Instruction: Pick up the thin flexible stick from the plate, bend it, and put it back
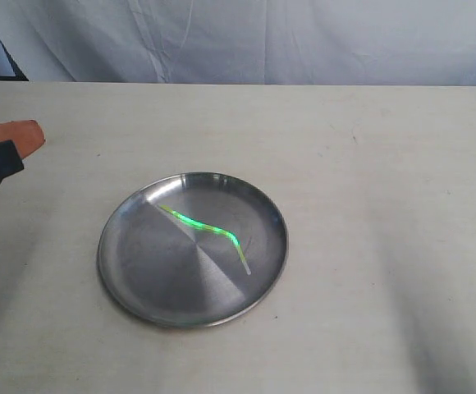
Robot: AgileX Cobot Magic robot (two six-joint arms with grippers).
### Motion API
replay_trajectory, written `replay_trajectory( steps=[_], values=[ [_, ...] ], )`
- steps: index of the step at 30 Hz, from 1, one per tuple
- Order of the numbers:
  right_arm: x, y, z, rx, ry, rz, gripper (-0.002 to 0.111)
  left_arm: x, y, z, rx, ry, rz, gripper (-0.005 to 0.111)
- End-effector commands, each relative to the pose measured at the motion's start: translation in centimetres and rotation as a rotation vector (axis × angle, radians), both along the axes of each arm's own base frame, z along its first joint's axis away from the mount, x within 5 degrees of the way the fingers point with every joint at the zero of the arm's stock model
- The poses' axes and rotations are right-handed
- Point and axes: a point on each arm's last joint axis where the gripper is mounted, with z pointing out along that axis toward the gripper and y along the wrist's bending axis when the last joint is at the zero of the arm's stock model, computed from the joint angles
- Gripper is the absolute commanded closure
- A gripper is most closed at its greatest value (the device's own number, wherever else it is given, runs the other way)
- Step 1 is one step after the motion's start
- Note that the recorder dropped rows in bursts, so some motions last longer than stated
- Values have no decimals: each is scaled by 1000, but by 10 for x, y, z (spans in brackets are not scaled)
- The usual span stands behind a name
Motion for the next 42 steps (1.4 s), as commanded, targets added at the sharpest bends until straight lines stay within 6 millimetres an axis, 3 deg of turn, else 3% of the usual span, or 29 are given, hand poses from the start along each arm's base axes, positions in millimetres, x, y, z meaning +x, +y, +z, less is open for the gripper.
replay_trajectory(
  steps=[1, 11, 28, 35, 42],
  values=[
    [-1, -2, -42, -54, 51, -17, 108, -1, 1, -1, 5, -3, 2, 106],
    [-3, -3, -88, -99, 128, -21, 108, -1, 1, -1, 5, -3, 2, 106],
    [-4, -3, -86, -93, 110, -22, 108, -1, 1, -1, 5, -3, 2, 106],
    [-4, -3, -86, -87, 110, -22, 108, -11, 2, 7, -16, -51, -21, 106],
    [-4, -3, -86, -77, 110, -20, 108, -20, 27, 3, 83, -97, 204, 106]
  ],
)
